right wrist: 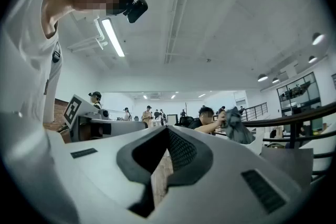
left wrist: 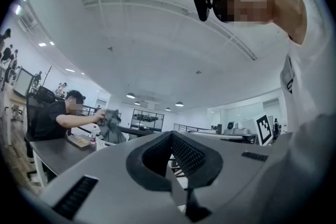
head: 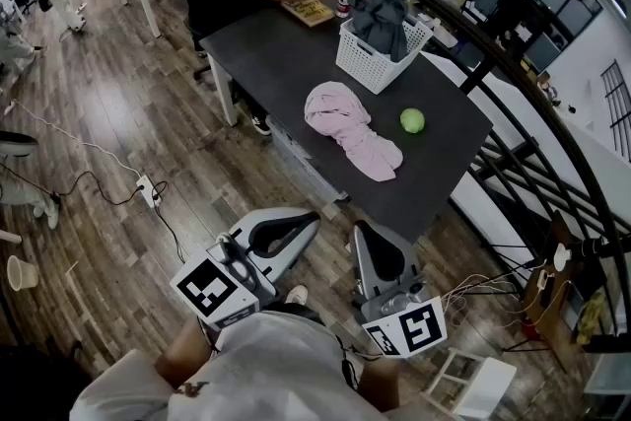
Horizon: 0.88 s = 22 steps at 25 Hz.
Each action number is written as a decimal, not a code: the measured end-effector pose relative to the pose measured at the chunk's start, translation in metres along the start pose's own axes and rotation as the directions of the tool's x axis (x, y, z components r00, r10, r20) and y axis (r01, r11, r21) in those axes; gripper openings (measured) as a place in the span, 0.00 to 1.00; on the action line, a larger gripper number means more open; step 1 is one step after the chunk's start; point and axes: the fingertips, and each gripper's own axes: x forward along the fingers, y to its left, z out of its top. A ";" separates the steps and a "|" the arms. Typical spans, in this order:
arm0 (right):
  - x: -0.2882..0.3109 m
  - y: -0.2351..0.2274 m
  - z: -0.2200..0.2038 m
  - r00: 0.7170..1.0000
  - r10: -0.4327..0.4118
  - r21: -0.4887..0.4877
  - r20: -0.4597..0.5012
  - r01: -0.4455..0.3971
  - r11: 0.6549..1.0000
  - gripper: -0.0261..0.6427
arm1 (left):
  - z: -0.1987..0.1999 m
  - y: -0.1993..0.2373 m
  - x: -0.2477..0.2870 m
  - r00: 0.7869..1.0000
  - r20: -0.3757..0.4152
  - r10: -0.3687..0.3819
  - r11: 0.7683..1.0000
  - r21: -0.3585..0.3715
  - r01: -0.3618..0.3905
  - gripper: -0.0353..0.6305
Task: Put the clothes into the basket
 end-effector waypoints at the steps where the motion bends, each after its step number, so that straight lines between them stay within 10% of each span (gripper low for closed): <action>1: -0.001 0.000 0.000 1.000 -0.002 0.001 0.000 0.002 1.000 0.07 | 0.001 -0.001 0.000 1.000 0.002 0.000 1.000 0.002 0.000 0.06; 22: -0.025 -0.029 -0.039 0.996 -0.066 0.051 -0.065 0.070 0.996 0.07 | -0.026 -0.006 0.011 0.996 -0.048 0.073 0.997 -0.017 -0.074 0.06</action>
